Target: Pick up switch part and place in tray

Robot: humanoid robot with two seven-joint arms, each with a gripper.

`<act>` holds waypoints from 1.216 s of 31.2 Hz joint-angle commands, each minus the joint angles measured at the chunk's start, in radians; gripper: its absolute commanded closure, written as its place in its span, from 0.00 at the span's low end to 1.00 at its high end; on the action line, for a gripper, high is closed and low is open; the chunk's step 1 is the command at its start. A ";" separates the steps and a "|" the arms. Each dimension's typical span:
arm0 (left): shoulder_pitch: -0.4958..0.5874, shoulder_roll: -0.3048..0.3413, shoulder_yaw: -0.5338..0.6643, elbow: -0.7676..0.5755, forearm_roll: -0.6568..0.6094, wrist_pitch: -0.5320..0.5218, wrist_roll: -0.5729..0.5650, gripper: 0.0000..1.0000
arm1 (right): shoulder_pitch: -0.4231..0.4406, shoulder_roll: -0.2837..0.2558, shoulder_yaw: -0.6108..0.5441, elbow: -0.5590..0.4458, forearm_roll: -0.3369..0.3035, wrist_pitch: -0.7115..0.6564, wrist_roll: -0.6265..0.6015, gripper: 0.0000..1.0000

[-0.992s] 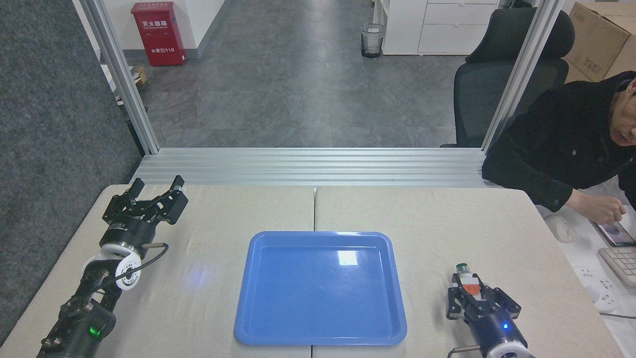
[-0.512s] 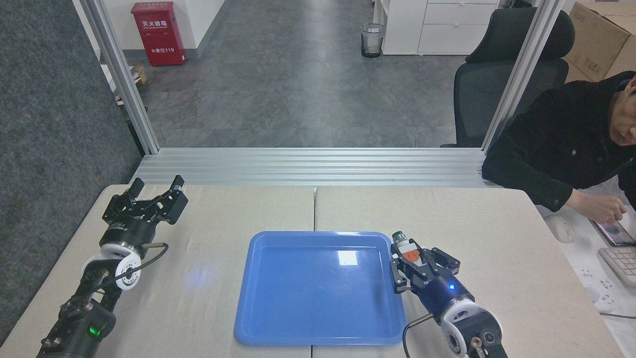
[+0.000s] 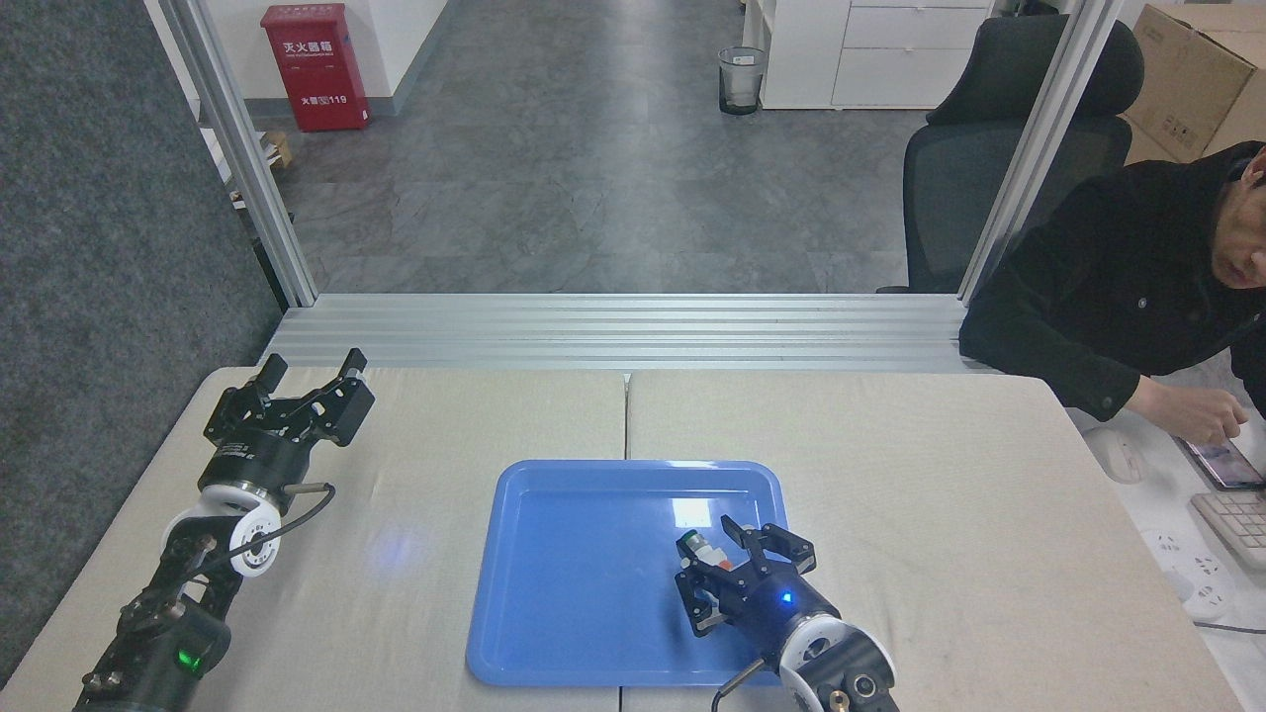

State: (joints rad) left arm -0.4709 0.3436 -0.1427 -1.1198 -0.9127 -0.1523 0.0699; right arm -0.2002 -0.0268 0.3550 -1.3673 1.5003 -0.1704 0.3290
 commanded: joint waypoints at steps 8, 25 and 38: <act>0.000 0.000 0.000 0.000 0.000 0.000 0.001 0.00 | -0.183 0.094 -0.164 -0.015 -0.020 0.094 -0.205 0.05; 0.000 0.000 0.000 0.000 0.000 0.000 0.001 0.00 | -0.176 -0.403 -0.439 0.083 -0.285 0.028 -0.351 0.06; 0.000 0.000 0.000 0.000 0.000 0.000 0.001 0.00 | -0.163 -0.398 -0.438 0.085 -0.335 0.046 -0.254 0.06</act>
State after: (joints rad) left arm -0.4710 0.3436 -0.1426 -1.1198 -0.9127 -0.1522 0.0699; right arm -0.3713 -0.2995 0.0063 -1.3121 1.2075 -0.1112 0.0675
